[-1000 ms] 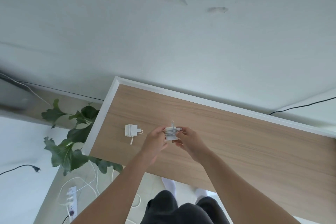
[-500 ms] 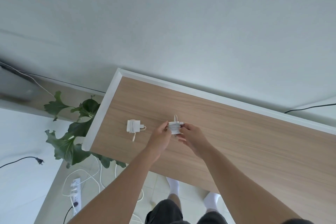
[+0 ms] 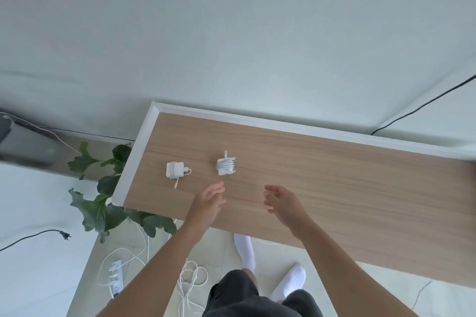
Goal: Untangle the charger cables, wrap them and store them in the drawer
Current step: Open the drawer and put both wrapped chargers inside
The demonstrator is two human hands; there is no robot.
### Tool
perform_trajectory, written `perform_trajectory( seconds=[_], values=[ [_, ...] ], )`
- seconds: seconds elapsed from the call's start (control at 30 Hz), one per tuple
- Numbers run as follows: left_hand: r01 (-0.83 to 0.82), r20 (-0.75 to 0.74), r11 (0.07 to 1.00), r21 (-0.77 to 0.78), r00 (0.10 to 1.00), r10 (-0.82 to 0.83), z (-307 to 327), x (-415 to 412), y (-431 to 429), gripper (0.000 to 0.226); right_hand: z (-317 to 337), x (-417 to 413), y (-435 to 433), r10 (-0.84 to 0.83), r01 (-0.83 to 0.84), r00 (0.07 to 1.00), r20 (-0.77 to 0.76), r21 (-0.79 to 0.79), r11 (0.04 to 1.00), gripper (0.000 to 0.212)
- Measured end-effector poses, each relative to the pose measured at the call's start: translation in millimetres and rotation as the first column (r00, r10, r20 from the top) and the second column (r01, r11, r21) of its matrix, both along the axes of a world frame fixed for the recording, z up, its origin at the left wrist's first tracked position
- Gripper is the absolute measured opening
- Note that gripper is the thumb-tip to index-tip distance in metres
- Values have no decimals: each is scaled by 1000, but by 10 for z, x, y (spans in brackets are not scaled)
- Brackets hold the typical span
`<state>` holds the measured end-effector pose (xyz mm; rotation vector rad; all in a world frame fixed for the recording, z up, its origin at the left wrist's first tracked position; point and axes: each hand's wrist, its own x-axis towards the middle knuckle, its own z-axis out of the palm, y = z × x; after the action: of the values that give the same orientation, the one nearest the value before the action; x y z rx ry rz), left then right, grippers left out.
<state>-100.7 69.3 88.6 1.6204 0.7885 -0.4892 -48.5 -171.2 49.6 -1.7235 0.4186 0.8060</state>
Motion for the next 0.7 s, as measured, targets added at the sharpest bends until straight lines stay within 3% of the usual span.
perform_trajectory(
  seconds=[0.37, 0.6, 0.7],
  values=[
    [-77, -74, 997, 28, 994, 78, 74, -828, -387, 30, 34, -975, -1072, -127, 126, 990, -65, -13, 992, 27],
    [27, -216, 998, 61, 976, -14, -232, -1004, -338, 25, -95, -1521, -1378, -202, 188, 973, -110, -126, 974, 25],
    [67, -251, 997, 46, 967, -54, -422, -991, -293, 19, -180, -1681, -1500, -308, 282, 943, -122, -196, 939, 28]
  ],
)
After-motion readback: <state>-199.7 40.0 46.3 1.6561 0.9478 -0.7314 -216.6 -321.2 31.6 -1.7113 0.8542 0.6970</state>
